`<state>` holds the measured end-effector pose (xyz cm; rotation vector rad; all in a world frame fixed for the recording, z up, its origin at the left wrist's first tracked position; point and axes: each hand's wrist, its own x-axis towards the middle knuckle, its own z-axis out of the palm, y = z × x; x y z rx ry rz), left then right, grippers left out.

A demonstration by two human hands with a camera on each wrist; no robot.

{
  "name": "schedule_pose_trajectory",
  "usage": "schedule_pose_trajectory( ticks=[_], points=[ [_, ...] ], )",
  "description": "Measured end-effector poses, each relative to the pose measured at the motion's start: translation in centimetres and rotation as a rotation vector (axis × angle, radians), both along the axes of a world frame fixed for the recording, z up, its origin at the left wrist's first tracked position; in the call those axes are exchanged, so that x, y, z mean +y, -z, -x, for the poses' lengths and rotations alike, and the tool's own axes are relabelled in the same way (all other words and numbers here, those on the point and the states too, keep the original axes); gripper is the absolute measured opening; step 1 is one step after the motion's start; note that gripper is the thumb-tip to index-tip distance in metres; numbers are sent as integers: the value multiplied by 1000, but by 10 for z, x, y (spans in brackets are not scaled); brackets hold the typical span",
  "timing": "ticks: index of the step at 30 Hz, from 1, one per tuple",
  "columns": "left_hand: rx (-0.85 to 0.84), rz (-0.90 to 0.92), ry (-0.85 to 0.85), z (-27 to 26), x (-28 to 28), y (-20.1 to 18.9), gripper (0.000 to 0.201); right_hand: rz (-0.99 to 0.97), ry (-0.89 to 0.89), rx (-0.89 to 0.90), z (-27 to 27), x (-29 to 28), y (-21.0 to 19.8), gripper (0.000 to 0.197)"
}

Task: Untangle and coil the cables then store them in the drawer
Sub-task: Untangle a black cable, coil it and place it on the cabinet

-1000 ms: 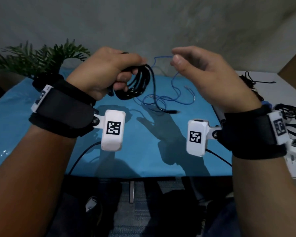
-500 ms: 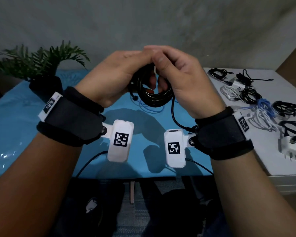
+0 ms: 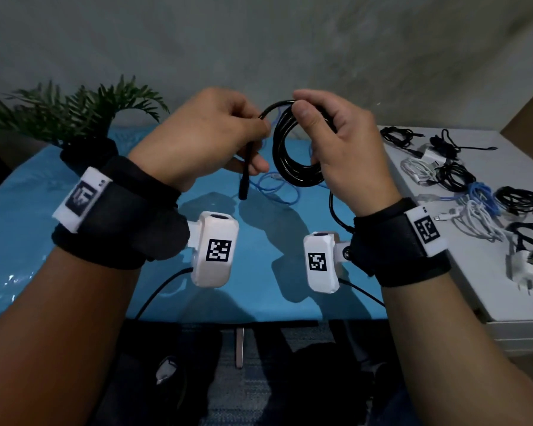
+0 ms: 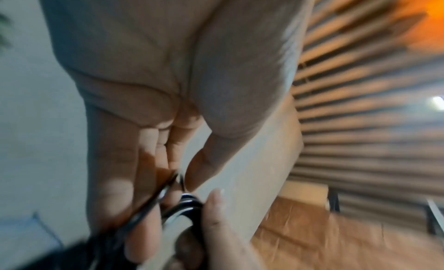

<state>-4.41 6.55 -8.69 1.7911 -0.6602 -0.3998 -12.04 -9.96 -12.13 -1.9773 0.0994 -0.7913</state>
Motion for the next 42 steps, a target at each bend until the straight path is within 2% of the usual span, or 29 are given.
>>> schedule_pose_trajectory(
  ticks=[3, 5, 9, 15, 16, 19, 21, 24, 28, 33, 35, 38, 40, 42],
  points=[
    [122, 73, 90, -1, 8, -5, 21, -28, 14, -29, -2, -1, 1, 27],
    [126, 106, 118, 0, 10, -8, 19, -52, 11, -38, -2, -1, 0, 26],
    [-50, 115, 92, 6, 6, -6, 11, -131, -1, -27, 0, 1, -3, 25],
    [-403, 82, 2, 11, -12, 14, 38, -336, -159, 1, 2, 7, -3, 25],
    [-392, 71, 4, 10, -14, 16, 43, -340, -175, 0, 3, 8, -4, 25],
    [-132, 40, 171, 8, -15, 17, 46, -284, -185, -28, 6, 9, -7, 19],
    [-88, 38, 232, 7, -14, 17, 44, -196, -163, -38, 7, 10, -9, 15],
    [-155, 42, 158, 5, -17, 19, 50, -54, -118, -35, 8, 17, -11, 12],
    [-338, 5, -74, 7, -24, 26, 31, 83, -70, -33, 3, 27, -6, 24],
    [-378, 20, -279, 12, -27, 35, 28, 121, -46, -10, 1, 32, -5, 28],
    [-317, 83, -273, 12, -28, 37, 26, 130, -41, -13, 1, 31, -7, 28],
    [-191, 197, -137, 10, -30, 36, 15, 113, -38, -24, 1, 24, -9, 27],
    [-124, 229, -69, 6, -30, 36, 15, 102, -49, -39, 1, 21, -9, 23],
    [-195, 169, -92, 4, -32, 38, 14, 107, -62, -41, 2, 19, -9, 21]
  ],
)
